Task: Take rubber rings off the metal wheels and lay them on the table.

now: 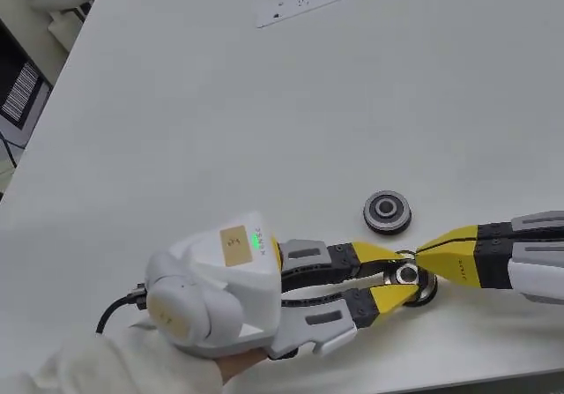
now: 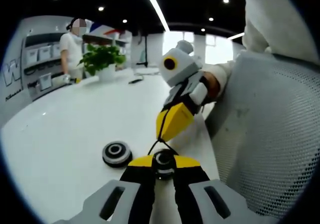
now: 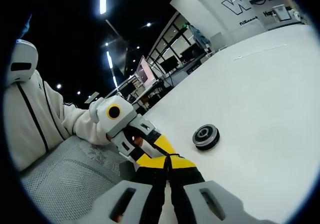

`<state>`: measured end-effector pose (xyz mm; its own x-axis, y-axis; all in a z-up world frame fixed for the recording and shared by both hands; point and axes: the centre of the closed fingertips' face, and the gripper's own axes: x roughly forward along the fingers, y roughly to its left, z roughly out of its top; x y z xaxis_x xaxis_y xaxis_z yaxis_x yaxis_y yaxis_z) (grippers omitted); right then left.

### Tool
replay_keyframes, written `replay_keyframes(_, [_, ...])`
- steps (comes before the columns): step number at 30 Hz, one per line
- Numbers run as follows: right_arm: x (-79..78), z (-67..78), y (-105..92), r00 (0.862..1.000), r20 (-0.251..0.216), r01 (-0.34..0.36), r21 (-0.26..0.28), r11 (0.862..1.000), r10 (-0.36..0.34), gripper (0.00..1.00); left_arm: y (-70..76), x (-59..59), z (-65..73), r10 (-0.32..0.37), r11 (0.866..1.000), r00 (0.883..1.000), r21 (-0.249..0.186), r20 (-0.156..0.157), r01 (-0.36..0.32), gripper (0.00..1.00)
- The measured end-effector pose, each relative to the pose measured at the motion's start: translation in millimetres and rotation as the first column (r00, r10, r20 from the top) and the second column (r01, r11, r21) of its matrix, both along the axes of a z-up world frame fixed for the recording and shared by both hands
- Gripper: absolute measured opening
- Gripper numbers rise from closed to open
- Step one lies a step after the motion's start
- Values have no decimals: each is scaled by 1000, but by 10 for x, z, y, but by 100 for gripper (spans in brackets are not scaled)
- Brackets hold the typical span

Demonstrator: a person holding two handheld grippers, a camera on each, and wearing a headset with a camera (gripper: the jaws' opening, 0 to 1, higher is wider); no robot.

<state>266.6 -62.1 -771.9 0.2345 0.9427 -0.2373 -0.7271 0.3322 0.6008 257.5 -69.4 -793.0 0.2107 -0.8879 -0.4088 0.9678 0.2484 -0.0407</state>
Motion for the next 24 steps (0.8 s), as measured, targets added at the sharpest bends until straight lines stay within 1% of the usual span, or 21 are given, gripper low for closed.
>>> replay_keyframes(1, [1, -5, 0, 1000, -2, 1, -1, 1000, -1, 0, 0, 1, 1, 4, 1000, 1000, -3, -8, -4, 14])
replay_keyframes(3, [9, -38, -8, 1000, -6, 6, -19, 1000, -6, 0, 2, 2, 0, 6, 1000, 1000, -5, -12, -6, 14])
replay_keyframes(4, [15, -44, -12, 1000, 0, 8, -25, 1000, -8, 0, 1, 2, 1, 5, 1000, 1000, -5, -10, -5, 14])
replay_keyframes(7, [20, -64, -24, 1000, -4, 14, -37, 999, -14, 0, -6, -3, 6, 5, 1000, 1000, 1, -6, -5, 15])
replay_keyframes(10, [22, -106, -36, 1000, -2, 15, -62, 998, -15, 0, -13, -14, 13, 10, 1000, 1000, -1, -25, -10, 16])
replay_keyframes(11, [20, -119, -40, 1000, -6, 14, -71, 997, -15, 0, -15, -13, 17, 14, 1000, 999, 0, -36, -14, 17])
replay_keyframes(13, [16, -130, -38, 1000, -5, 10, -81, 997, -10, 0, -20, -17, 20, 15, 1000, 999, 2, -42, -15, 17])
replay_keyframes(15, [5, -133, -37, 1000, 0, 4, -90, 996, -4, 0, -17, -25, 18, 10, 1000, 999, 10, -43, -10, 18])
replay_keyframes(17, [6, -142, -48, 1000, 6, 3, -103, 995, -3, 0, -21, -33, 21, 8, 1000, 999, 22, -53, -7, 19])
replay_keyframes(19, [7, -149, -57, 1000, 4, 4, -110, 994, -4, 0, -23, -42, 25, 15, 999, 996, 31, -86, -12, 21])
replay_keyframes(20, [6, -149, -58, 1000, 3, 4, -111, 994, -4, 0, -26, -43, 28, 14, 999, 996, 36, -90, -11, 21])
replay_keyframes(23, [3, -144, -66, 1000, 6, 4, -120, 993, -3, 0, -38, -84, 25, -3, 998, 997, 65, -78, 8, 24])
replay_keyframes(24, [3, -141, -69, 1000, 7, 4, -121, 993, -4, 0, -40, -104, 25, -11, 997, 997, 74, -78, 17, 26])
